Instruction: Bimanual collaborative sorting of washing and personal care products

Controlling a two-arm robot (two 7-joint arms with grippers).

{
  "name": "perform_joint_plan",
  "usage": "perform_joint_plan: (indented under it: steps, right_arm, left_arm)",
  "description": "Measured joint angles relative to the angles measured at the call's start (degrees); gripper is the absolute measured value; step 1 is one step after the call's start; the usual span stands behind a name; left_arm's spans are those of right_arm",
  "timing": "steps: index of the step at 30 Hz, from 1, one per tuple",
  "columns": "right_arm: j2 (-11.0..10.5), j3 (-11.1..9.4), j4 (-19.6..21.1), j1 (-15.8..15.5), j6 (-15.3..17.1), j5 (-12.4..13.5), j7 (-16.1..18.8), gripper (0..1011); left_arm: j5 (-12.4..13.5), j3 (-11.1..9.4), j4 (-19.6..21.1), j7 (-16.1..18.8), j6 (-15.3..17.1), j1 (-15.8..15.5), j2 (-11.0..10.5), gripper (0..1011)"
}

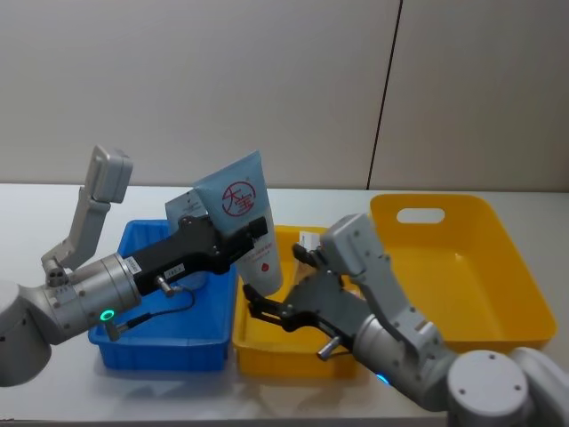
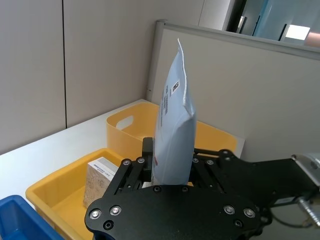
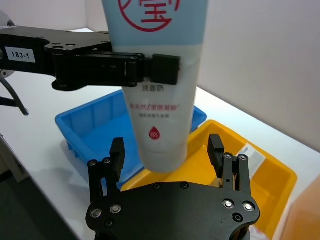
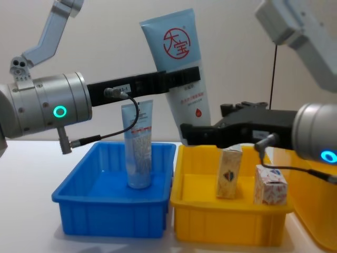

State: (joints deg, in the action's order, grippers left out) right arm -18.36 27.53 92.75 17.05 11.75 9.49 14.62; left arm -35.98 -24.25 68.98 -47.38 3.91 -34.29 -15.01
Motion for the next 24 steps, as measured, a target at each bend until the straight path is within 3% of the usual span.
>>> perform_joint_plan:
  steps: [15, 19, 24]
  right_arm:
    - [5.2, 3.2, -7.0, 4.1, -2.7, -4.4, -2.2, 999]
    - [5.8, 3.5, -8.0, 4.6, -3.1, -5.0, -2.6, 946]
    - [6.5, 3.9, -9.0, 5.1, -3.4, -5.7, -3.0, 795]
  left_arm:
    - [0.0, 0.0, 0.0, 0.0, 0.0, 0.0, 0.0, 294]
    - [0.0, 0.0, 0.0, 0.0, 0.0, 0.0, 0.0, 294]
    - [0.0, 0.0, 0.0, 0.0, 0.0, 0.0, -0.1, 294]
